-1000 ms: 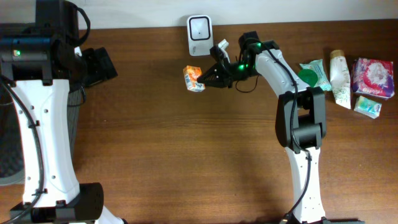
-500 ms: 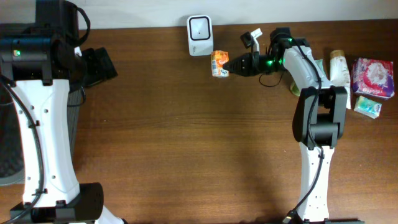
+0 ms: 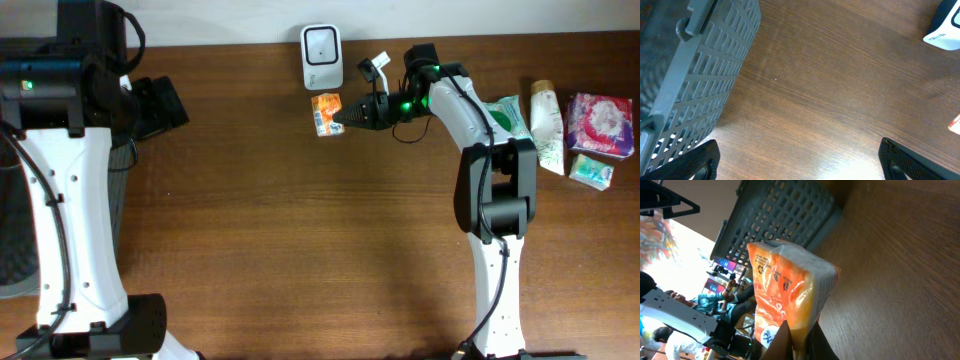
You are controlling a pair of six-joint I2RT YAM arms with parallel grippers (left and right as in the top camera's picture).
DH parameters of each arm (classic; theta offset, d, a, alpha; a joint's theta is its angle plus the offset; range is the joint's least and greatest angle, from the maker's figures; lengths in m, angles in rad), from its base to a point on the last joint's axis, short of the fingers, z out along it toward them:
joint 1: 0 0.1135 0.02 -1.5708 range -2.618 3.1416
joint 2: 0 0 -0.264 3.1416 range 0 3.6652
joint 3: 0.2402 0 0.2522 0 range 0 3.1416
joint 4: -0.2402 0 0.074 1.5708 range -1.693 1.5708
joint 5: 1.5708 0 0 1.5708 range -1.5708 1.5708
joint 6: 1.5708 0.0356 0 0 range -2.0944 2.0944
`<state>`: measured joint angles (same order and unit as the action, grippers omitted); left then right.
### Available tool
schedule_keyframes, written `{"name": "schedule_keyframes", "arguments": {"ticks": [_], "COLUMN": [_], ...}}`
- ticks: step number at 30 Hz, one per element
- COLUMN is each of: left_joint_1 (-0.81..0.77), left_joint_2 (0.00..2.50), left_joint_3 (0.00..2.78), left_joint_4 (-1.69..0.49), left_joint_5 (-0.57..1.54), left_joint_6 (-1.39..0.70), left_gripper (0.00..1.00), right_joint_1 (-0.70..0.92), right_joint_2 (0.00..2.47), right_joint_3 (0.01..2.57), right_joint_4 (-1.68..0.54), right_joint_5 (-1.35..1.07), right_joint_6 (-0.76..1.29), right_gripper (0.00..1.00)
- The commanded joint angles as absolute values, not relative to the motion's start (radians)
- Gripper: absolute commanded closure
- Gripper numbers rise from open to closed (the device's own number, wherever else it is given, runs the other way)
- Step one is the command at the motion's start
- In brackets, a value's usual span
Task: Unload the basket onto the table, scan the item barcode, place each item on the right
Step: 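Hold the orange pack in front of the scanner, then carry the orange pack right and drop it by the other items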
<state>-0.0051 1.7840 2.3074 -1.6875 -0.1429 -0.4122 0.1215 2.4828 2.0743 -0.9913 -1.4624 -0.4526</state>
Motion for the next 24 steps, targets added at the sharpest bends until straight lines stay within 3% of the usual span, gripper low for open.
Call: {"name": "schedule_keyframes", "arguments": {"ticks": [1, 6, 8, 9, 12, 14, 16, 17, 18, 24], "left_joint_1": [-0.003, -0.003, -0.003, -0.003, -0.003, -0.004, -0.003, -0.003, -0.003, -0.003], "left_joint_2": [1.769, 1.769, 1.769, 1.769, 1.769, 1.769, 1.769, 1.769, 1.769, 1.769], "left_joint_3": [2.310, 2.310, 2.310, 2.310, 2.310, 2.310, 2.310, 2.310, 2.310, 2.310], "left_joint_4": [-1.688, -1.688, -1.688, -1.688, -1.688, -1.688, -1.688, -1.688, -1.688, -1.688], "left_joint_5": [-0.147, -0.147, -0.147, -0.147, -0.147, -0.147, -0.147, -0.147, -0.147, -0.147], "left_joint_6": [-0.418, -0.418, -0.418, -0.418, -0.418, -0.418, -0.418, -0.418, -0.418, -0.418], "left_gripper": [0.01, 0.01, 0.01, 0.01, 0.01, 0.01, 0.01, 0.01, 0.01, 0.01], "right_joint_1": [0.124, 0.124, 0.124, 0.127, 0.177, 0.223, 0.271, 0.309, 0.336, 0.386], "right_joint_2": [2.443, 2.443, 2.443, 2.443, 2.441, 2.441, 2.442, 2.455, 2.472, 2.554], "right_joint_3": [2.096, 2.096, 2.097, 2.105, 2.284, 2.422, 2.437, 2.432, 2.430, 2.428], "right_joint_4": [-0.990, -0.991, -0.970, -0.949, -0.993, -0.993, -0.868, -0.764, -0.678, -0.425], "right_joint_5": [-1.447, -1.461, -1.439, -1.336, -0.623, -0.209, 0.100, 0.234, 0.278, 0.271], "right_joint_6": [-0.471, -0.461, -0.370, -0.260, 0.088, 0.147, 0.077, -0.070, -0.205, -0.406], "right_gripper": [0.96, 0.96, 0.96, 0.96, 0.96, 0.96, 0.96, 0.96, 0.96, 0.96]}}
